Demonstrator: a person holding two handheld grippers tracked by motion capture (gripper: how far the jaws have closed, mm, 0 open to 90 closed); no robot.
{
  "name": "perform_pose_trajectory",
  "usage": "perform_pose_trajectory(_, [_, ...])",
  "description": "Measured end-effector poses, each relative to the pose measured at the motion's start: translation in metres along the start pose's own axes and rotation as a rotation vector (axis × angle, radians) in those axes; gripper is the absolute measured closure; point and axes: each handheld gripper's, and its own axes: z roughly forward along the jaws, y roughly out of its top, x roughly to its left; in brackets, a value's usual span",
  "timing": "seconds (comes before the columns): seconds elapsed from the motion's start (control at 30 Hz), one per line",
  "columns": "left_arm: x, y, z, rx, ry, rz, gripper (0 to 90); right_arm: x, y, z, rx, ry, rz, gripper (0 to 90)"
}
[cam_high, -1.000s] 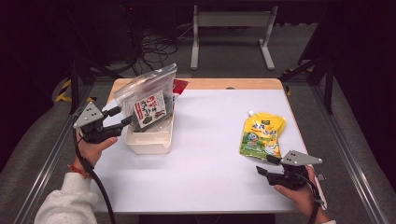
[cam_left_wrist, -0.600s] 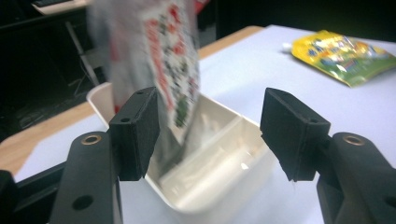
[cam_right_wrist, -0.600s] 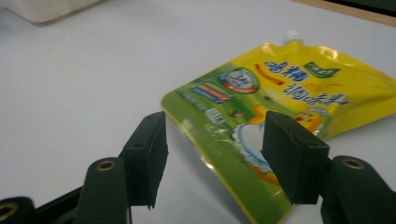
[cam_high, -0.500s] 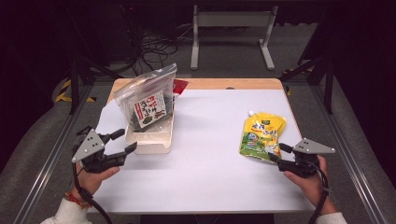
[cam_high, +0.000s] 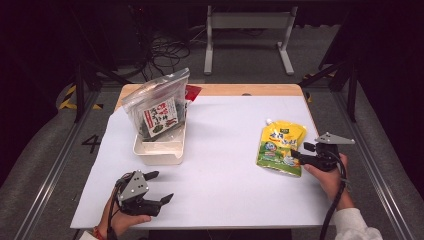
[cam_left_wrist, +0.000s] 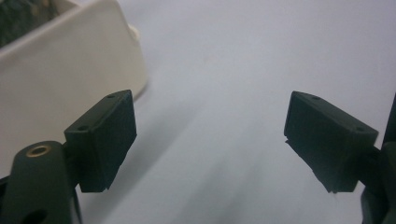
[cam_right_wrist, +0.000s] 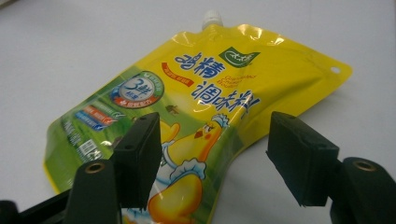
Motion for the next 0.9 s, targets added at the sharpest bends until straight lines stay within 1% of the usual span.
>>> perform_pose_trajectory(0.1, [-0.001, -0.002, 0.008, 0.035, 0.001, 0.013, 16.6, -0.002, 0.002, 0.009, 0.014, -0.011, 0.012, 34.0])
perform_pose_trajectory(0.13, [-0.001, -0.002, 0.01, 0.042, -0.002, 0.013, 16.5, -0.003, 0.003, 0.013, 0.023, -0.015, 0.02, 33.4])
perform_pose_trajectory(0.17, [-0.001, -0.001, 0.012, 0.043, -0.006, 0.022, 16.2, -0.005, 0.003, 0.016, 0.026, -0.013, 0.03, 32.9])
perform_pose_trajectory(0.2, [-0.002, -0.001, 0.012, 0.049, -0.006, 0.028, 16.1, -0.006, 0.002, 0.021, 0.046, -0.011, 0.043, 31.8])
perform_pose_trajectory(0.23, [-0.002, -0.001, 0.013, 0.05, -0.012, 0.032, 16.0, -0.006, 0.002, 0.025, 0.069, -0.006, 0.044, 29.2])
perform_pose_trajectory(0.27, [-0.002, -0.002, 0.013, 0.05, -0.016, 0.033, 15.9, -0.006, 0.001, 0.027, 0.067, 0.023, 0.061, 29.6])
perform_pose_trajectory(0.3, [-0.003, -0.002, 0.013, 0.054, -0.015, 0.031, 15.9, -0.006, 0.001, 0.028, 0.069, 0.031, 0.072, 29.2])
perform_pose_trajectory(0.37, [-0.002, -0.003, 0.012, 0.053, -0.019, 0.027, 15.7, -0.005, 0.002, 0.029, 0.075, 0.034, 0.074, 29.0])
perform_pose_trajectory(0.4, [-0.002, -0.003, 0.012, 0.054, -0.02, 0.025, 15.7, -0.006, 0.002, 0.03, 0.081, 0.042, 0.087, 29.2])
perform_pose_trajectory(0.47, [-0.002, -0.003, 0.012, 0.055, -0.02, 0.027, 15.6, -0.009, 0.001, 0.031, 0.092, 0.07, 0.135, 30.4])
perform_pose_trajectory(0.5, [-0.002, -0.003, 0.012, 0.056, -0.023, 0.025, 15.6, -0.011, 0.001, 0.031, 0.094, 0.085, 0.14, 32.6])
perform_pose_trajectory(0.53, [-0.002, -0.003, 0.013, 0.06, -0.026, 0.025, 15.6, -0.012, 0.001, 0.031, 0.096, 0.088, 0.143, 34.7])
perform_pose_trajectory(0.57, [-0.002, -0.003, 0.014, 0.064, -0.028, 0.028, 15.6, -0.012, 0.001, 0.031, 0.098, 0.086, 0.151, 38.8])
perform_pose_trajectory(0.6, [-0.002, -0.003, 0.014, 0.064, -0.028, 0.028, 15.6, -0.011, 0.002, 0.031, 0.102, 0.09, 0.155, 47.4])
perform_pose_trajectory(0.63, [-0.002, -0.003, 0.015, 0.066, -0.032, 0.03, 15.6, -0.011, 0.002, 0.031, 0.102, 0.09, 0.155, 47.4])
perform_pose_trajectory(0.67, [-0.003, -0.003, 0.016, 0.073, -0.034, 0.035, 15.6, -0.012, 0.001, 0.03, 0.108, 0.121, 0.165, 58.7])
perform_pose_trajectory(0.7, [-0.003, -0.003, 0.016, 0.072, -0.039, 0.032, 15.6, -0.012, 0.001, 0.029, 0.107, 0.129, 0.163, 62.7])
perform_pose_trajectory(0.77, [-0.003, -0.002, 0.017, 0.076, -0.045, 0.031, 15.6, -0.013, 0.0, 0.027, 0.104, 0.149, 0.166, 69.8])
perform_pose_trajectory(0.8, [-0.003, -0.002, 0.017, 0.076, -0.049, 0.031, 15.6, -0.013, 0.0, 0.026, 0.101, 0.156, 0.164, 72.0])
perform_pose_trajectory(0.9, [-0.003, -0.002, 0.018, 0.076, -0.056, 0.034, 15.7, -0.012, -0.001, 0.024, 0.09, 0.157, 0.149, 76.7])
